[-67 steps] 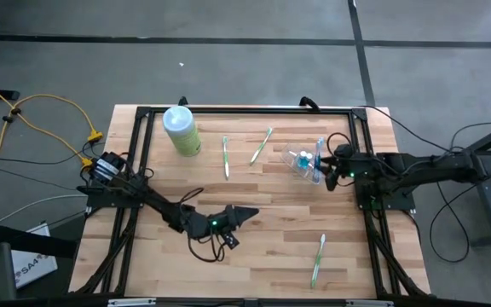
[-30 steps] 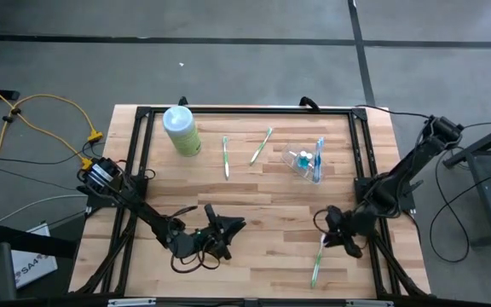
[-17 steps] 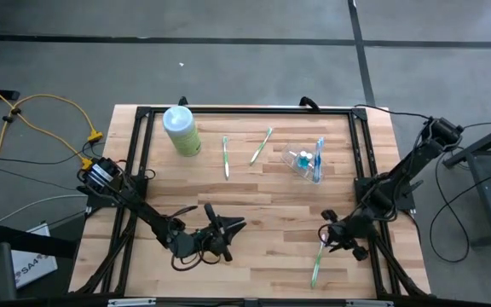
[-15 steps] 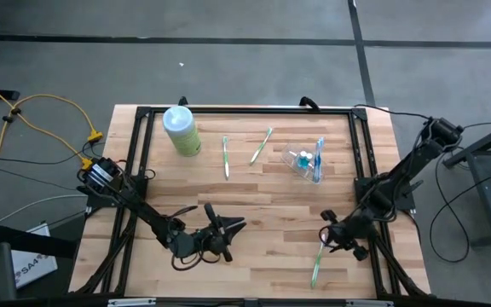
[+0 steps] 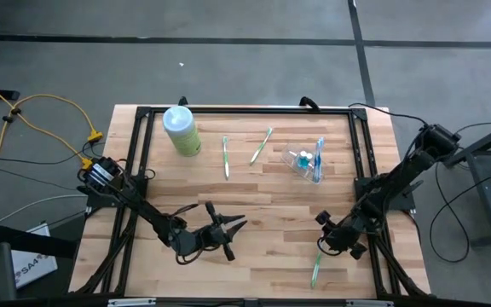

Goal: Pick & Place toothbrushing station
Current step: Put the bottom green toothbrush into the left of the transparent organizer

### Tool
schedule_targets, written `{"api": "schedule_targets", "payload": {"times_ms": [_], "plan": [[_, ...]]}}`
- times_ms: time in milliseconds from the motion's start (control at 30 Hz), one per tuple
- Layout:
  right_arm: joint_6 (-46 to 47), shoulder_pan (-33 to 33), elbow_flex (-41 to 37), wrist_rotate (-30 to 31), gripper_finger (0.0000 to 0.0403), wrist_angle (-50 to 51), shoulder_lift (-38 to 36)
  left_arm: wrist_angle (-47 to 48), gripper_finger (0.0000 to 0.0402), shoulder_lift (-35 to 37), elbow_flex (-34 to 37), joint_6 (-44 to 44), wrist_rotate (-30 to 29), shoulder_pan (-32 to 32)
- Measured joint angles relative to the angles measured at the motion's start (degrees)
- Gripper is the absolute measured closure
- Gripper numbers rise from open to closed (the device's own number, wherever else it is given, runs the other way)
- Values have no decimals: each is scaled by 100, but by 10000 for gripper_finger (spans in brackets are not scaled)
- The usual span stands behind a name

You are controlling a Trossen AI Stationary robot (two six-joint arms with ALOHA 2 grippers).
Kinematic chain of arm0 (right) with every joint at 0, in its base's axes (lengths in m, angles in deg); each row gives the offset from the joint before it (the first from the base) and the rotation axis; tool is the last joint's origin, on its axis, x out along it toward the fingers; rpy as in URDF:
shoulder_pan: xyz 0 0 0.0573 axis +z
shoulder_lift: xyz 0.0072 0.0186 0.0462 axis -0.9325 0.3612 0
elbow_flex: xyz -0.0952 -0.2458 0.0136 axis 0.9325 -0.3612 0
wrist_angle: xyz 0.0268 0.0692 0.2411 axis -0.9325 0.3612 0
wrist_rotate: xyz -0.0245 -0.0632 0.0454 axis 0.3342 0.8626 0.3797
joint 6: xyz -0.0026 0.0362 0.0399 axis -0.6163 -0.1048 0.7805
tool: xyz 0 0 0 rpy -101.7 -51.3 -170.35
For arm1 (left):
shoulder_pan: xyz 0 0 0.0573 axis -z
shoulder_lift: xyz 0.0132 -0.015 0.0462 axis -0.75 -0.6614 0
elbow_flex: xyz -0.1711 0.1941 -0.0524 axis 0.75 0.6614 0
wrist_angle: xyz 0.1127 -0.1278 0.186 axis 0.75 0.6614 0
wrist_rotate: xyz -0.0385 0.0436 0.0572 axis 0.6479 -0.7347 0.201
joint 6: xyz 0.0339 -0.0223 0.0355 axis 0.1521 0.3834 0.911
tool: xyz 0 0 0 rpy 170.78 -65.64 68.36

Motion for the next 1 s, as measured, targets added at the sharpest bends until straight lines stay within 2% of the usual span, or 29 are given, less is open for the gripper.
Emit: {"api": "schedule_targets", "payload": {"times_ms": [400, 733, 1000], "plan": [[-449, -4, 0, 448, 241, -2, 50, 2, 332, 0, 0, -285, 64, -216], [-617, -4, 0, 428, 241, -242, 114, 2, 332, 0, 0, -285, 62, -357], [-824, -4, 411, 421, 241, -192, 771, 2, 332, 0, 0, -284, 268, -350]]}}
